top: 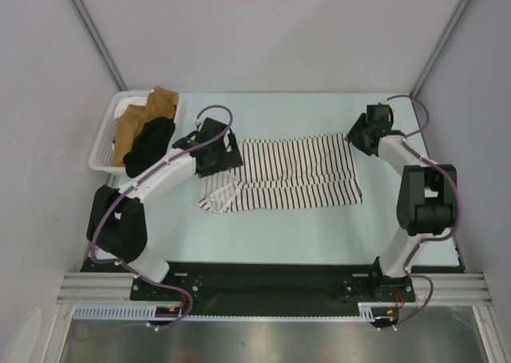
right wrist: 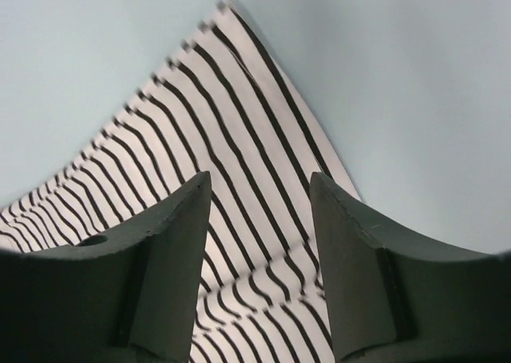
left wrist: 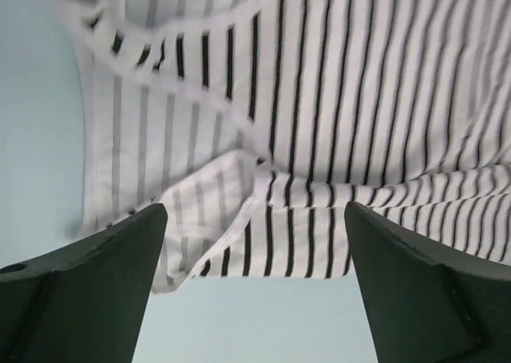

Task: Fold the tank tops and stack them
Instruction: Fold the tank top

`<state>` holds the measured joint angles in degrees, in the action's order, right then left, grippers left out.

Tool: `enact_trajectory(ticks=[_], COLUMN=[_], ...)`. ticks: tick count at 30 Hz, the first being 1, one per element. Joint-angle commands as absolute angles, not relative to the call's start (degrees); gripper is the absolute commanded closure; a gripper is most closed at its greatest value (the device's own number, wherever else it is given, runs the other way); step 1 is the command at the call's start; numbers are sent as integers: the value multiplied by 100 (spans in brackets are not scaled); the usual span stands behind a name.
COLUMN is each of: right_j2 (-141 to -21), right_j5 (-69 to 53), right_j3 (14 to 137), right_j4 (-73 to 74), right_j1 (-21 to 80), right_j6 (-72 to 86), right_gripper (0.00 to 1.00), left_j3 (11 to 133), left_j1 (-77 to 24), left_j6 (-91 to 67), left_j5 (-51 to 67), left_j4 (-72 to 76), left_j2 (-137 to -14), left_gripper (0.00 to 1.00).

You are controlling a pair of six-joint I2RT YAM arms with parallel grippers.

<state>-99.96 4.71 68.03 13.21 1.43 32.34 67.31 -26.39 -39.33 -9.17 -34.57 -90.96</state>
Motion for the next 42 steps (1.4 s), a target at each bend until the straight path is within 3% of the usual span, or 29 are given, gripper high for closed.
enact_trajectory(ticks=[1,6,13,24,26,33,38,41,42], right_j2=[-10598,-11371,-12171,-13095,-13174,-13157,-13157,-13140,-13140], right_j5=[-104,-264,-19,299,255,255,237,220,194], right_j3=[7784,8287,9236,10239,10301,10309,10283,10274,10274], right_j4=[1220,1125,1423,1775,1793,1775,1784,1802,1793], right_j1=[114,97,158,237,246,255,272,264,264], right_j6=[2497,2241,1996,1802,1819,1811,1819,1828,1828], right_gripper=[43,42,38,41,49,61,87,91,93], left_j3=[7468,8620,9789,10344,10450,10898,11021,11284,11363], left_j1=[-2540,-2347,-2233,-1951,-1925,-1916,-1916,-1916,-1925], left_j6=[-3086,-2682,-2382,-2426,-2417,-2513,-2549,-2523,-2522], left_j5=[-1082,-1081,-712,-308,-246,113,132,184,211], left_j4=[-3112,-3261,-3173,-3094,-3111,-3234,-3199,-3287,-3322], left_j2=[-9060,-10264,-11513,-12488,-12594,-13121,-13333,-13569,-13623], left_gripper=[2,18,21,22,26,37,37,42,48])
